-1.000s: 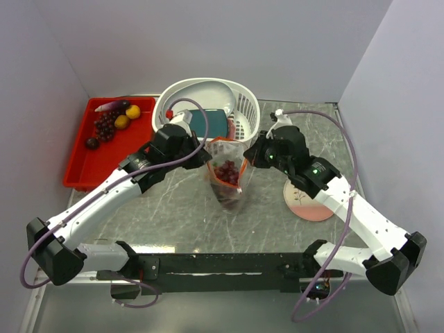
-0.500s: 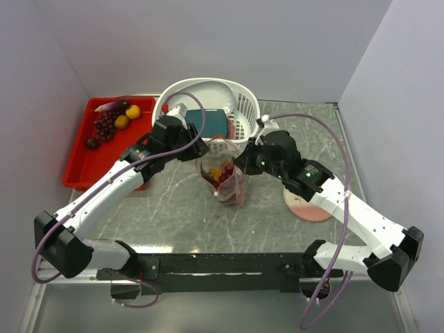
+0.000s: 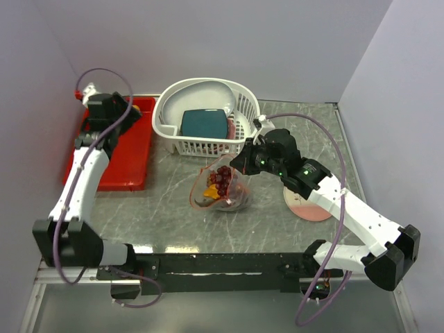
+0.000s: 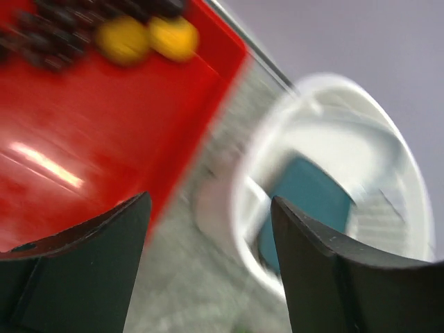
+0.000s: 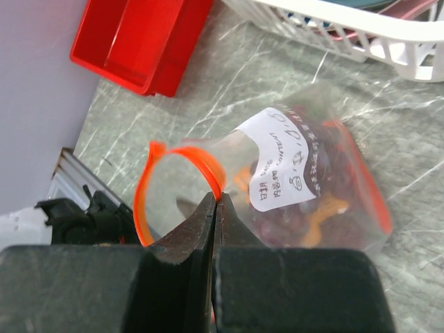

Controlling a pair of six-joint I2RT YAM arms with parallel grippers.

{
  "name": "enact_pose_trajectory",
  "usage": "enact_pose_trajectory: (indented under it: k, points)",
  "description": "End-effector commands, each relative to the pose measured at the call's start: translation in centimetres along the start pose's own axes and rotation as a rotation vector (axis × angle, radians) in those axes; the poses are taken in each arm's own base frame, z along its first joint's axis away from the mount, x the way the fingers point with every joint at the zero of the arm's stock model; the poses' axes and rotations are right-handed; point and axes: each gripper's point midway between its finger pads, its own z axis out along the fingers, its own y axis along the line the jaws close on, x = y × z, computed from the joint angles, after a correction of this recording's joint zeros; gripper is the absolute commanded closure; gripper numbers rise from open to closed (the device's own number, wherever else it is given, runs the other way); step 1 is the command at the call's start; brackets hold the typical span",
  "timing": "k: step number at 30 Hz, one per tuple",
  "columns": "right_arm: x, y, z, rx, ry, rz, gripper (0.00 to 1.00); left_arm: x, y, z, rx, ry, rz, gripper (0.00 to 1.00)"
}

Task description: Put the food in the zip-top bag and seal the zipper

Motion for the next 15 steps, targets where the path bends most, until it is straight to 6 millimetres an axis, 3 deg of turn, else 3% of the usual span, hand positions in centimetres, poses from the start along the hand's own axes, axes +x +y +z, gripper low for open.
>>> enact_pose_trajectory:
  k: [1, 3, 4, 6, 7, 9, 10, 11, 13, 15]
  points:
    - [-1.3, 1.1, -0.7, -0.069, -0.052, -0.024, 1.00, -4.6, 7.0, 5.6, -0.192, -0.086, -0.044, 0.26]
    - [-1.2, 1.0, -0.5, -0.072, -0.050, -0.022, 1.00, -6.0, 9.5, 7.1, -0.235, -0.094, -0.060, 0.28]
    - [-1.0, 0.7, -0.3, -0.070, -0.043, -0.019, 1.00, -5.4, 11.1, 8.7, -0.271, -0.066, -0.046, 0.29]
    - [-0.9, 0.7, -0.2, -0.079, -0.039, -0.013, 1.00, -6.7, 12.7, 9.9, -0.309, -0.081, -0.035, 0.31]
    - [-0.7, 0.7, 0.0, -0.084, -0.027, -0.012, 1.00, -5.9, 14.5, 11.3, -0.364, -0.053, -0.021, 0.31]
    - [-0.7, 0.7, 0.2, -0.087, -0.024, -0.009, 1.00, -7.2, 15.6, 12.1, -0.401, -0.068, -0.024, 0.34]
    - [-0.5, 0.6, 0.3, -0.086, -0.017, -0.008, 1.00, -6.4, 17.6, 13.0, -0.468, -0.043, -0.026, 0.35]
    - [-0.6, 0.5, 0.4, -0.083, -0.018, -0.009, 1.00, -7.4, 17.8, 13.2, -0.481, -0.061, -0.033, 0.36]
    - [-0.5, 0.2, 0.5, -0.077, -0.015, -0.007, 1.00, -7.6, 19.7, 13.8, -0.526, -0.066, -0.035, 0.37]
    - [-0.6, 0.2, 0.6, -0.079, -0.019, -0.005, 1.00, -8.2, 20.2, 14.3, -0.538, -0.072, -0.036, 0.39]
